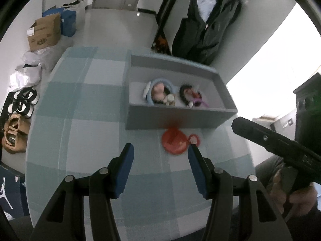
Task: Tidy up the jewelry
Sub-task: 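Pull both open tools back from the box toward the red badge, then grasp the clear pacifier charm with the right tool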
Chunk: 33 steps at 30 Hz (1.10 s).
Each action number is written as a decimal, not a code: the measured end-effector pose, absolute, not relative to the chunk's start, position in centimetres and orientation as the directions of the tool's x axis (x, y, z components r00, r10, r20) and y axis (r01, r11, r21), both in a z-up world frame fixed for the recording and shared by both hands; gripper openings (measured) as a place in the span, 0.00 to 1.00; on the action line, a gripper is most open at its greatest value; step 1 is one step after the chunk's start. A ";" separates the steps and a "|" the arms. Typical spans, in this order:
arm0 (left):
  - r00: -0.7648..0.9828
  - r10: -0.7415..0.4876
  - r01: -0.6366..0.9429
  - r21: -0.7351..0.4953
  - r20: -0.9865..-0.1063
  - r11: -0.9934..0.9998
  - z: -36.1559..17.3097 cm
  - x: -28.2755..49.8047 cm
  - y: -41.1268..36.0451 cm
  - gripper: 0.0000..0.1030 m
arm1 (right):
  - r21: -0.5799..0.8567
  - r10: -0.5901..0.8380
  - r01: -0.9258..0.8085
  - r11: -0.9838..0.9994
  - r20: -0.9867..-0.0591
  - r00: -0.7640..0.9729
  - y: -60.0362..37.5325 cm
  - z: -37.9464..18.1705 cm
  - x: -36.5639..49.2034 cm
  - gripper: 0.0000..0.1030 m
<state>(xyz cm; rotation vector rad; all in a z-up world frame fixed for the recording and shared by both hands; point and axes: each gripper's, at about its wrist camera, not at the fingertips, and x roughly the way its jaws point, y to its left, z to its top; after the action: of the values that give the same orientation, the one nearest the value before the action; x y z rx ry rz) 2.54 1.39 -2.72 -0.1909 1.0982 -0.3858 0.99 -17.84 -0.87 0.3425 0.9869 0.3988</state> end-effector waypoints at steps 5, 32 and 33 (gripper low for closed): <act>0.386 -0.361 0.189 -0.310 -0.849 0.932 -3.3 2.7 1.4 0.58 | 0.417 0.454 -0.184 0.890 -0.778 0.435 -16.5 -2.6 0.6 0.72; 0.458 -0.197 0.089 -0.175 -0.867 0.980 -3.6 2.9 3.7 0.65 | 0.310 0.337 -0.132 0.941 -0.865 0.372 -14.7 -5.6 2.4 0.28; 0.457 -0.198 0.091 -0.176 -0.867 0.980 -3.7 2.9 3.6 0.65 | 0.309 0.337 -0.134 0.942 -0.865 0.371 -14.7 -5.6 2.5 0.28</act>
<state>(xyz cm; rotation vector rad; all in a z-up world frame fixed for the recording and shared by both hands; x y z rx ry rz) 2.90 3.63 -3.65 -0.1095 1.0825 -0.1784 2.48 -14.74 -5.60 0.1988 1.1531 0.3044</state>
